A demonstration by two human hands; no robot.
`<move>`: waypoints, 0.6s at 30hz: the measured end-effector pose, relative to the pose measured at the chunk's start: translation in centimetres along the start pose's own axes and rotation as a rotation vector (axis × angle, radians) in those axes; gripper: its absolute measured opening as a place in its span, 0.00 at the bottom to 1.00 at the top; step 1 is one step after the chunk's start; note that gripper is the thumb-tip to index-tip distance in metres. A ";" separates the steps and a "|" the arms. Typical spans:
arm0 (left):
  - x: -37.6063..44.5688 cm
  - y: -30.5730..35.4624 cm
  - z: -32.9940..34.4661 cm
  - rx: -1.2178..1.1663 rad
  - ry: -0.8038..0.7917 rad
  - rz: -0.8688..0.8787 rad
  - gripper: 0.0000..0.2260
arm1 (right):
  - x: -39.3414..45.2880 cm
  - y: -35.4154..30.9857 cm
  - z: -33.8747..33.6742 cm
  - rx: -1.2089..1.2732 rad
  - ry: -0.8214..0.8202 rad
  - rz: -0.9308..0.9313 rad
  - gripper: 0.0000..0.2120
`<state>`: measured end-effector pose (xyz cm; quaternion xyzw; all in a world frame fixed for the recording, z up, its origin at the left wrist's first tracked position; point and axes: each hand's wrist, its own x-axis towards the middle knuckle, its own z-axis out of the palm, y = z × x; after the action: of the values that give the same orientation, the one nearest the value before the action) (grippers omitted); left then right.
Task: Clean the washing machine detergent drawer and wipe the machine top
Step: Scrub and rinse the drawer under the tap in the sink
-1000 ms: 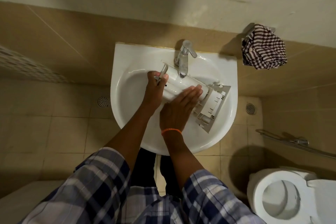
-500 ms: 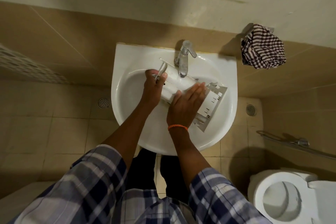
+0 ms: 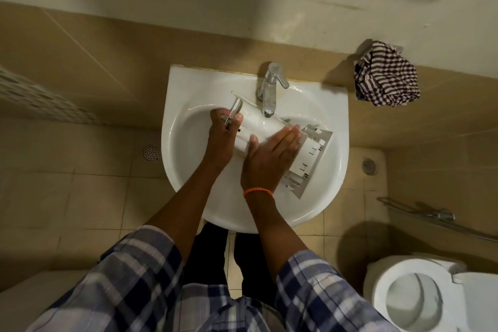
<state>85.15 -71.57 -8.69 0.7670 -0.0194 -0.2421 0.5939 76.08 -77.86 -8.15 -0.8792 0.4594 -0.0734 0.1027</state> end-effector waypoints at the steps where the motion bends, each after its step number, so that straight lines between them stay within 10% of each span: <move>1: -0.1 0.2 0.0 0.002 0.002 0.003 0.15 | 0.1 -0.9 -0.1 0.026 -0.004 0.020 0.40; 10: -1.7 -0.5 -1.9 -0.005 0.037 0.008 0.18 | 1.9 1.3 -1.3 0.091 0.083 -0.193 0.22; 18: -1.9 -0.4 -1.6 -0.003 0.042 0.031 0.18 | 3.2 -0.8 -1.3 0.025 -0.058 -0.321 0.26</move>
<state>84.02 -69.43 -8.17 0.7706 -0.0183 -0.2167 0.5991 78.27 -80.18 -6.58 -0.9417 0.3088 -0.0692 0.1138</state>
